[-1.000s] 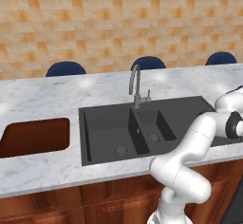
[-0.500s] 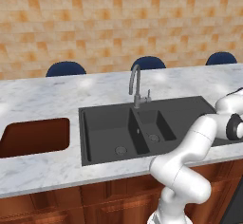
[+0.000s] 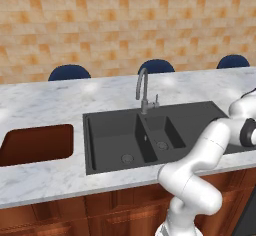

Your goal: Pick up all produce items and place them in the sink. Turn on the sink faucet to wash them. Then turn the sink off and put them in the tray.

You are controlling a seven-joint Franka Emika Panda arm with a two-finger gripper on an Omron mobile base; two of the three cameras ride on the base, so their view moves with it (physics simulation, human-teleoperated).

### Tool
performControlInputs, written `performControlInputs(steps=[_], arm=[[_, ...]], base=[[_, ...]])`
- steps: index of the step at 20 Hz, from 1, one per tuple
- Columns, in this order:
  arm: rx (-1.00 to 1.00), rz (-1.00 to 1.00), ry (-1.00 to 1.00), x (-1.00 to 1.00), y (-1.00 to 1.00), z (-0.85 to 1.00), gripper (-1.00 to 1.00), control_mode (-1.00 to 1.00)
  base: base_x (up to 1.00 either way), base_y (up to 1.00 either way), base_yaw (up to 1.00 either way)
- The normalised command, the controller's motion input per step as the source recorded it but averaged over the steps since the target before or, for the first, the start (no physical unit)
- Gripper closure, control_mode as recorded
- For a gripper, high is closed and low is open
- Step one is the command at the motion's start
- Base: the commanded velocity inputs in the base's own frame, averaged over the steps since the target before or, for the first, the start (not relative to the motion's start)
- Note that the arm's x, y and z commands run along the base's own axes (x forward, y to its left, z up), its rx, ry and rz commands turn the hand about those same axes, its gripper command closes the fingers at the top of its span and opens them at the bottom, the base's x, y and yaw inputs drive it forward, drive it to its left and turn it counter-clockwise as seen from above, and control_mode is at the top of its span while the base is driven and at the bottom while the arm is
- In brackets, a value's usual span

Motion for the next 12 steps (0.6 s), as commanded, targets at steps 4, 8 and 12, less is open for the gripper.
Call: performControlInputs(steps=[4, 8, 12], arm=[[0.00, 0.00, -0.04, -0.10, 0.38, 0.57, 1.00, -1.00], [0.00, 0.00, -0.01, -0.09, 0.51, 0.48, 1.00, -1.00], [-0.01, 0.00, 0.00, -0.12, 0.62, 0.39, 1.00, -1.00]], base=[[0.00, 0.00, 0.00], [0.00, 0.00, 0.00], [0.00, 0.00, 0.00]])
